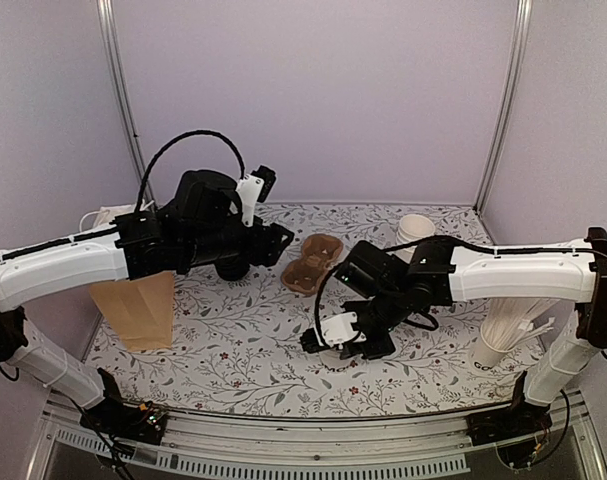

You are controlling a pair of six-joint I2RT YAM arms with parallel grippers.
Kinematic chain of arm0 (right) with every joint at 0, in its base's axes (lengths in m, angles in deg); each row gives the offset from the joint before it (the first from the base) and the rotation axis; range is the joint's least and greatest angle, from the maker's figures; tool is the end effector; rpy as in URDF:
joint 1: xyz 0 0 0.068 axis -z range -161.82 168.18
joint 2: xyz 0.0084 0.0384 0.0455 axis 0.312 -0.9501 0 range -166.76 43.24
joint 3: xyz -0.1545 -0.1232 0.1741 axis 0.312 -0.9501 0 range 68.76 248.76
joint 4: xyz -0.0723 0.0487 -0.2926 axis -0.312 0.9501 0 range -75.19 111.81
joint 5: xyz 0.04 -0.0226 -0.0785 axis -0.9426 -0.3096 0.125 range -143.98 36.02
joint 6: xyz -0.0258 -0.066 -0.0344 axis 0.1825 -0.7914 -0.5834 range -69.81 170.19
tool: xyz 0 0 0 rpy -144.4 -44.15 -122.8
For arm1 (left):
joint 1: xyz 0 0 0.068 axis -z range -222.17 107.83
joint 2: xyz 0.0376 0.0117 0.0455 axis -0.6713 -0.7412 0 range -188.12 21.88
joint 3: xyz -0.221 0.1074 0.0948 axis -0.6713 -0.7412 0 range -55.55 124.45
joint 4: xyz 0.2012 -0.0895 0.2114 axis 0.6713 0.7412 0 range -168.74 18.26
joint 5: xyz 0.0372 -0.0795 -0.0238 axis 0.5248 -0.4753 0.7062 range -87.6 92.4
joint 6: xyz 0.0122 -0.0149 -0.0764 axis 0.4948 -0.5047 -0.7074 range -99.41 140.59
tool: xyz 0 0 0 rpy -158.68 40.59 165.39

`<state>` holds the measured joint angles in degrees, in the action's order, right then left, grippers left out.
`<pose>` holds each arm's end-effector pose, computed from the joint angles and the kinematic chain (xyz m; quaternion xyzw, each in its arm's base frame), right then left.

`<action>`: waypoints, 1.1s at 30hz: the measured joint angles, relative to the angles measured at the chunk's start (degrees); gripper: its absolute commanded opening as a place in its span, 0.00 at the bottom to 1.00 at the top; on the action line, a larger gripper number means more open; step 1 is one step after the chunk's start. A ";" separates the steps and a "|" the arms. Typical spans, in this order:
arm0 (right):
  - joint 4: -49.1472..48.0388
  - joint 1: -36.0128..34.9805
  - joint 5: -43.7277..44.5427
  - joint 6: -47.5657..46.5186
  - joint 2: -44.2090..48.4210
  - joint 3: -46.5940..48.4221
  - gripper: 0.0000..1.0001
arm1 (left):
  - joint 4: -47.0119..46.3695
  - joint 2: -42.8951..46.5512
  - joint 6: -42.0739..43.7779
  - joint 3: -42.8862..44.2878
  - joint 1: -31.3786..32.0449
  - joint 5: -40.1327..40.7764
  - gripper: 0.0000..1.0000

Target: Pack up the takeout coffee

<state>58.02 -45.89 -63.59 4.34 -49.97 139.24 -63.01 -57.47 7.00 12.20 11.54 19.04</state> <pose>0.1576 0.3497 0.1817 -0.8080 0.5452 0.1137 0.1922 0.2486 -0.3060 0.2998 0.2192 0.8197 -0.1822 0.4968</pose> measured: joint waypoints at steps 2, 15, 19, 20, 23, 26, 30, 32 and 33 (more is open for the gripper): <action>-0.15 0.00 0.22 0.13 0.00 0.00 0.34 | 0.00 0.00 0.00 -0.07 0.00 -0.48 0.76; 1.73 8.00 -4.33 0.04 14.49 0.94 0.40 | -0.55 -0.17 1.62 -0.07 0.11 -4.66 0.71; 0.44 22.75 -8.74 1.22 19.76 2.12 0.40 | -2.67 -0.17 3.48 -0.04 2.14 -6.86 0.62; -0.24 27.30 -9.77 1.77 20.94 2.12 0.40 | -3.54 -0.17 4.28 -0.04 3.28 -7.06 0.60; -2.97 38.36 -12.90 4.90 23.89 2.12 0.40 | -6.69 -0.17 7.15 -0.04 7.52 -8.50 0.57; -7.15 47.19 -16.46 9.27 26.88 1.51 0.41 | -10.40 -0.59 9.66 0.22 11.91 -10.62 0.57; -13.35 53.59 -17.92 15.34 30.42 -1.57 0.41 | -13.66 -5.03 12.07 4.42 17.31 -12.35 0.57; -15.87 55.06 -17.99 17.79 31.30 -3.65 0.41 | -14.75 -7.80 12.90 6.75 19.39 -12.79 0.57; -16.72 55.65 -18.01 18.75 31.34 -4.50 0.41 | -15.13 -9.44 13.18 8.22 20.61 -12.83 0.57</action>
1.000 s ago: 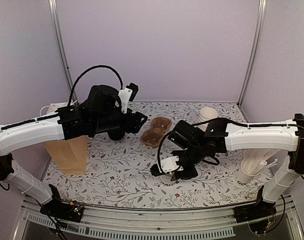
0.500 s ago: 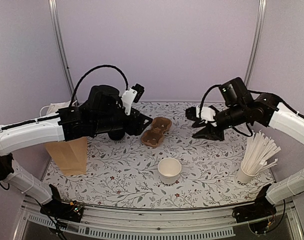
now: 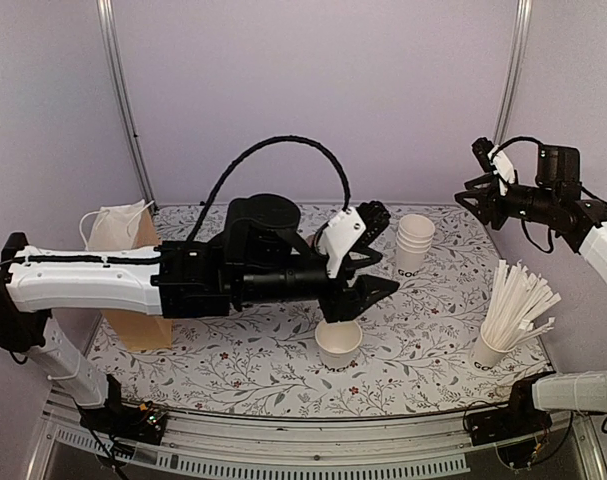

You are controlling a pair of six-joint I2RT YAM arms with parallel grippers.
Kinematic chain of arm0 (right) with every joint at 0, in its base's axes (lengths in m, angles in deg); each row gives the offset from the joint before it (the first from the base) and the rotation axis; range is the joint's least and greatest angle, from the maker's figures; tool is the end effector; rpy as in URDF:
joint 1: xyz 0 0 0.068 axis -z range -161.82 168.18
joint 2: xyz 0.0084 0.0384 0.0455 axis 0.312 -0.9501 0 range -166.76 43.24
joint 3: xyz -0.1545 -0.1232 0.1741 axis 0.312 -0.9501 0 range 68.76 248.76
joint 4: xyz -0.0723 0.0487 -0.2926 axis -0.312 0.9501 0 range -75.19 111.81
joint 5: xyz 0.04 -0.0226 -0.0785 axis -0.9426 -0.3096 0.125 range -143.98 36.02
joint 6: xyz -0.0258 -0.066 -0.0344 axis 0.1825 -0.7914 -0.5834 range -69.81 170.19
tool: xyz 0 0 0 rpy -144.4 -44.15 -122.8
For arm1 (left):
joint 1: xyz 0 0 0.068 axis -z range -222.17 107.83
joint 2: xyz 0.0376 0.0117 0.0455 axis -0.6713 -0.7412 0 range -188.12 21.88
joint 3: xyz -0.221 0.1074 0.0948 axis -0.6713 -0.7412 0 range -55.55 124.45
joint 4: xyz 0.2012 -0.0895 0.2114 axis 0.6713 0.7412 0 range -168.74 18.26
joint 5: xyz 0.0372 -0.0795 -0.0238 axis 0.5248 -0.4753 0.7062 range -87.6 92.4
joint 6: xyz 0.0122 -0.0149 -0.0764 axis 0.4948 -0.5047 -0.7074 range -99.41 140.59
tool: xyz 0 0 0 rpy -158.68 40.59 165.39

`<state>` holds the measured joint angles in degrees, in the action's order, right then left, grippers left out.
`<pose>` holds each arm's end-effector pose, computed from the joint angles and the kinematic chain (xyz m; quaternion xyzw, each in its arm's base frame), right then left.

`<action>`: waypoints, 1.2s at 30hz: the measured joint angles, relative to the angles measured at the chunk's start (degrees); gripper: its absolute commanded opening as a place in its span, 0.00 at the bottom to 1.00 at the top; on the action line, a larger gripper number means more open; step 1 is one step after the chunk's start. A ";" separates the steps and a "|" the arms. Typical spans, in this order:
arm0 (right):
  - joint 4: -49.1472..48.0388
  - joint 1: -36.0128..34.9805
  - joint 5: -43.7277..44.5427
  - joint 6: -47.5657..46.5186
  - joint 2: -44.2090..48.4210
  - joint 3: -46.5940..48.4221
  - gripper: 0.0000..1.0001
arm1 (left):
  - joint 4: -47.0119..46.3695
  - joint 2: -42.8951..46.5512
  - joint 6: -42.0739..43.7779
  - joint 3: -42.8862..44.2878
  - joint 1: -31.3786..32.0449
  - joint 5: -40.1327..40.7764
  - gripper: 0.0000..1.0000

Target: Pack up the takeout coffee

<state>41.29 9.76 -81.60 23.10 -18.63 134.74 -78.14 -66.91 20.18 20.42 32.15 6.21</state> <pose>0.3023 0.0763 0.3675 -0.3726 0.7278 0.1080 0.5655 0.1258 -0.4317 0.3287 0.4552 0.6393 -0.3551 0.5080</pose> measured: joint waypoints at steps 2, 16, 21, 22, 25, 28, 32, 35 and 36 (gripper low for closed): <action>-2.03 1.29 -0.31 1.95 -0.02 -1.88 0.42 | -0.57 -2.97 0.07 2.29 1.66 0.09 0.56; -8.63 3.17 -6.62 5.25 2.38 -10.08 0.40 | 23.04 -18.58 -15.89 21.62 -9.18 12.74 0.47; -10.40 3.19 -7.30 4.81 2.75 -12.22 0.39 | 30.51 -18.56 -19.91 19.96 -24.11 13.18 0.47; -10.88 3.19 -7.28 4.57 2.99 -13.05 0.39 | 31.80 -18.60 -20.31 19.96 -26.49 13.42 0.46; -11.54 3.19 -7.37 3.93 3.61 -15.19 0.39 | 35.65 -19.32 -20.61 20.20 -32.87 14.38 0.45; -11.54 3.19 -8.11 3.74 3.67 -15.91 0.39 | 39.04 -22.05 -19.96 21.14 -36.87 14.99 0.45; -11.96 3.19 -8.98 3.61 3.76 -15.91 0.39 | 43.10 -26.91 -18.86 22.08 -39.67 14.71 0.46; -12.09 3.19 -9.05 3.19 3.76 -15.91 0.39 | 45.59 -29.55 -18.27 22.47 -40.74 14.60 0.45; -12.15 3.19 -9.05 3.08 3.76 -15.91 0.39 | 46.29 -30.05 -18.05 22.47 -40.96 14.47 0.45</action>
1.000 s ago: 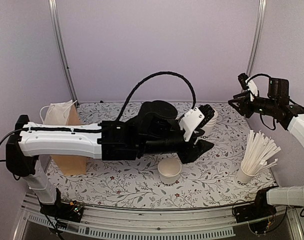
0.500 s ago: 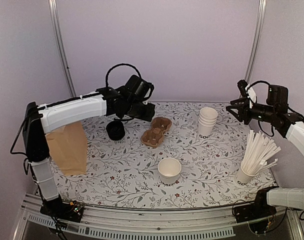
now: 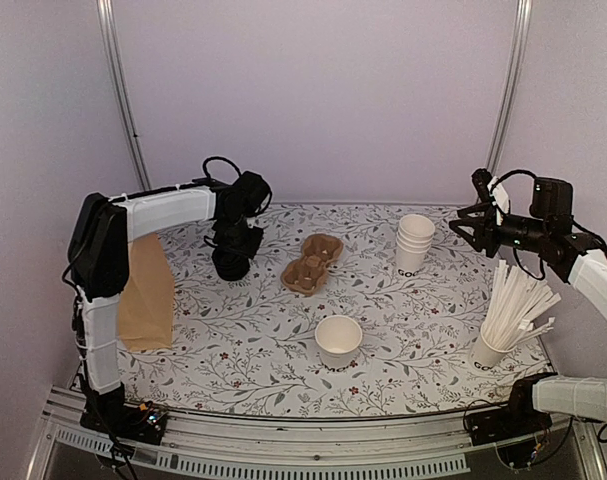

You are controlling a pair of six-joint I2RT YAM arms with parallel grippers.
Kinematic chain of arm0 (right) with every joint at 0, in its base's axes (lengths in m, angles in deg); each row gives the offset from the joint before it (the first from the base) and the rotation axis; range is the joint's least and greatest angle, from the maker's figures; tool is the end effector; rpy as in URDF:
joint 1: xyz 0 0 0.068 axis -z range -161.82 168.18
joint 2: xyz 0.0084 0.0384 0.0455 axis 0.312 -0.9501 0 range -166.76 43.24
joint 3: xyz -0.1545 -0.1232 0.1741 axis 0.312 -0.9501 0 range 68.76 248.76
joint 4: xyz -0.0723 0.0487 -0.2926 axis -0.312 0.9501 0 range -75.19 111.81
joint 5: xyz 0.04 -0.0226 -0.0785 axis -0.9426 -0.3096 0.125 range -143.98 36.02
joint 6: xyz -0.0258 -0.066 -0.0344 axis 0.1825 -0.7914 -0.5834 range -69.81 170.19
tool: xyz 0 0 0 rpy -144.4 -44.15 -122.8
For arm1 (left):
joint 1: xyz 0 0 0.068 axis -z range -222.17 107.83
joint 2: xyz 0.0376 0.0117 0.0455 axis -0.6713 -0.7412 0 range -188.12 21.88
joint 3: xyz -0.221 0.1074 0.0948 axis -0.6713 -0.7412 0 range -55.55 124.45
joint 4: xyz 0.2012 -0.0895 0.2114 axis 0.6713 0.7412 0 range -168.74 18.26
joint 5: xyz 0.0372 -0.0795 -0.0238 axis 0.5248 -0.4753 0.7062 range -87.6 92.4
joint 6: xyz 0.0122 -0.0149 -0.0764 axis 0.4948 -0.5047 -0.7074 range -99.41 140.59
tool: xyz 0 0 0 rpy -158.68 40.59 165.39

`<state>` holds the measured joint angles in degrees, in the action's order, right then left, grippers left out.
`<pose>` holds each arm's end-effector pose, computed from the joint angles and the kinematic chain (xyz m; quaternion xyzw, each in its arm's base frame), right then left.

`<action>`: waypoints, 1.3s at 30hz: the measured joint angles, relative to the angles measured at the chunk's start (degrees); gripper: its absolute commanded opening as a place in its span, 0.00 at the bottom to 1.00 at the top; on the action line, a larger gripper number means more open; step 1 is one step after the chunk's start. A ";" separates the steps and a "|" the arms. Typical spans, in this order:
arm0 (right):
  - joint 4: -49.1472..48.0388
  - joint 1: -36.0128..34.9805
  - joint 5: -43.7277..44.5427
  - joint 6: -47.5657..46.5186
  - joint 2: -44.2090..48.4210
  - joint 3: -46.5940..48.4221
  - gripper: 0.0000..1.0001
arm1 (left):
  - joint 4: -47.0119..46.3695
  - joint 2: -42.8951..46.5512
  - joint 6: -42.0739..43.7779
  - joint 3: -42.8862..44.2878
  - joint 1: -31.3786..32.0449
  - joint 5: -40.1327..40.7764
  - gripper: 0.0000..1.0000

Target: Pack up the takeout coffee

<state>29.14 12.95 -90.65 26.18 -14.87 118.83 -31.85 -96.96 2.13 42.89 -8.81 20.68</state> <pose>0.2962 0.0675 0.2993 -0.3685 0.7189 0.1716 0.5639 0.4209 -0.2518 0.1633 0.0945 0.9639 0.0552 0.2428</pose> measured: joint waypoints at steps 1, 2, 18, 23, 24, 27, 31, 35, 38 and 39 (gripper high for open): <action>-0.07 0.00 0.00 -0.13 0.00 -0.02 0.40 | 0.59 -0.24 0.15 0.00 -0.13 -0.04 0.43; -0.20 0.00 0.00 -0.24 0.00 -0.02 0.40 | 0.92 -0.28 0.33 0.00 -0.17 -0.07 0.43; -0.31 0.00 -0.72 -0.96 0.00 -0.24 0.40 | 1.01 -1.20 2.16 0.11 -0.24 -1.01 0.27; -0.31 0.00 -1.33 -1.27 0.00 -0.50 0.40 | 1.22 -2.38 2.32 0.44 -0.28 -1.07 0.23; -0.26 0.00 -1.40 -1.29 0.00 -0.57 0.40 | 1.31 -2.54 2.36 0.59 -0.28 -1.09 0.22; -0.28 0.00 -1.44 -1.42 0.00 -0.63 0.40 | 1.49 -2.80 2.43 1.09 -0.31 -1.09 0.16; -0.28 0.00 -1.49 -1.51 0.00 -0.63 0.40 | 1.88 -2.80 2.75 1.49 -0.35 -1.22 0.13; -0.28 0.00 -1.60 -1.53 0.00 -0.66 0.40 | 1.95 -2.80 2.84 1.57 -0.39 -1.31 0.11; -0.28 0.00 -1.66 -1.55 0.00 -0.66 0.41 | 2.01 -2.80 2.82 1.57 -0.39 -1.33 0.09; -0.28 0.00 -1.66 -1.55 0.00 -0.66 0.41 | 2.08 -2.80 2.84 1.57 -0.42 -1.33 0.09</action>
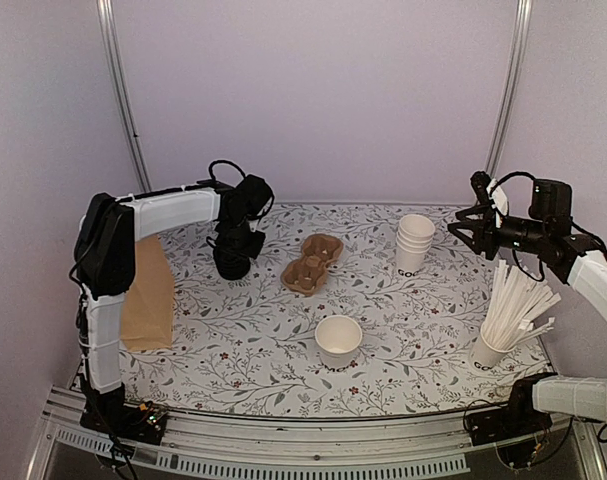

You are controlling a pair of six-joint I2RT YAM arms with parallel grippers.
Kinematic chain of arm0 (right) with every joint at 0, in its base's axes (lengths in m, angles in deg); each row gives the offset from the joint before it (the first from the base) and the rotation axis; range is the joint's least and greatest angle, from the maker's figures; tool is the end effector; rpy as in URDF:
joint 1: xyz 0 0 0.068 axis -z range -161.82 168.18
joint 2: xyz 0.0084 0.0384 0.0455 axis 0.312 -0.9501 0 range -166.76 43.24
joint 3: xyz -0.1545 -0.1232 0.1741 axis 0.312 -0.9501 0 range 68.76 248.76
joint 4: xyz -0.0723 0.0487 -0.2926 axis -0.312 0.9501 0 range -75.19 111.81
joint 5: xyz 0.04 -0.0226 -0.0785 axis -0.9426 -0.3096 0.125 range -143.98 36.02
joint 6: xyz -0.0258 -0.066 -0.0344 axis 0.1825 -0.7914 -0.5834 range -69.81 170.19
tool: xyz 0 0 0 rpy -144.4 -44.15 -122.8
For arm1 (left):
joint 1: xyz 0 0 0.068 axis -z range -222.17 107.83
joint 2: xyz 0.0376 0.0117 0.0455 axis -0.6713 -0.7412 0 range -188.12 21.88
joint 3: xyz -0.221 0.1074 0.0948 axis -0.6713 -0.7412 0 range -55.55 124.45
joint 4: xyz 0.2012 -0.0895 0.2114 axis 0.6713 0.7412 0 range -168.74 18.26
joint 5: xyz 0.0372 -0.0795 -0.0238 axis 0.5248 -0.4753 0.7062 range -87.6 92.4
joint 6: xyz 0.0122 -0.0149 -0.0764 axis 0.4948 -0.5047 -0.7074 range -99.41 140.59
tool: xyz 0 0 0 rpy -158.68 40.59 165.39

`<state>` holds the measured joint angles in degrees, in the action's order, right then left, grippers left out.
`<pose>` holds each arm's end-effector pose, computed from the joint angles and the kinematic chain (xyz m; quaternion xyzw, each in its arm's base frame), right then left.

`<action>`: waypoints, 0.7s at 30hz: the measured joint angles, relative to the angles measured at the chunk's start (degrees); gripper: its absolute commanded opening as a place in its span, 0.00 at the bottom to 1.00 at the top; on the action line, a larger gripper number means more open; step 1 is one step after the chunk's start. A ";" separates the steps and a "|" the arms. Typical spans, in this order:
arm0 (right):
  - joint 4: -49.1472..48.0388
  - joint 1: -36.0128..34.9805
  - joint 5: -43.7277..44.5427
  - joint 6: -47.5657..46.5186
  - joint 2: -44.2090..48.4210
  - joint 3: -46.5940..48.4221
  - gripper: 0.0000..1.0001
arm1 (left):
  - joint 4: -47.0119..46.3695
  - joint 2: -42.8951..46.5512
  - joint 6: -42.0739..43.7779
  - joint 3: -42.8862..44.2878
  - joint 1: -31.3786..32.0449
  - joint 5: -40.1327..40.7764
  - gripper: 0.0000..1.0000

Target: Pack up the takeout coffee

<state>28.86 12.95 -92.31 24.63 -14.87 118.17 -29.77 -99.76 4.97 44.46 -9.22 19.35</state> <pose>0.2948 0.0690 0.2955 -0.3841 0.7100 0.1767 0.5631 0.4239 -0.2513 0.1475 0.1223 0.9676 0.0639 0.2116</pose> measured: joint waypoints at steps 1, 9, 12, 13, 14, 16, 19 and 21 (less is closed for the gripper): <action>0.00 0.00 -0.02 -0.02 0.00 0.00 0.41 | 0.04 0.00 0.00 0.02 0.00 0.00 0.08; 0.00 0.00 -0.09 -0.20 0.00 0.00 0.41 | 2.21 0.61 0.07 1.42 0.04 -0.04 0.06; 0.00 0.00 -0.33 -0.24 -0.04 0.00 0.41 | 3.06 3.02 0.22 1.64 0.37 -0.85 0.05; 0.00 0.00 -0.39 -0.31 -0.04 0.00 0.41 | 3.23 4.07 0.24 1.86 0.52 -1.22 0.05; 0.00 0.00 -0.44 -0.39 -0.04 0.00 0.41 | 3.30 5.07 0.37 2.10 0.63 -1.51 0.05; 0.00 0.00 -0.52 -0.44 -0.04 0.00 0.41 | 3.28 7.50 0.44 2.67 1.03 -2.49 0.05; -0.02 0.00 -0.83 -0.48 -0.04 -0.11 0.41 | 2.78 10.43 0.63 3.15 1.66 -3.65 0.04; 0.00 0.00 -0.98 -0.61 -0.04 -0.35 0.41 | 2.38 11.13 0.90 3.17 1.77 -3.87 0.02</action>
<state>28.86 12.95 -93.29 24.02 -14.92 117.82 -27.39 -88.64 5.87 47.63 -7.45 15.48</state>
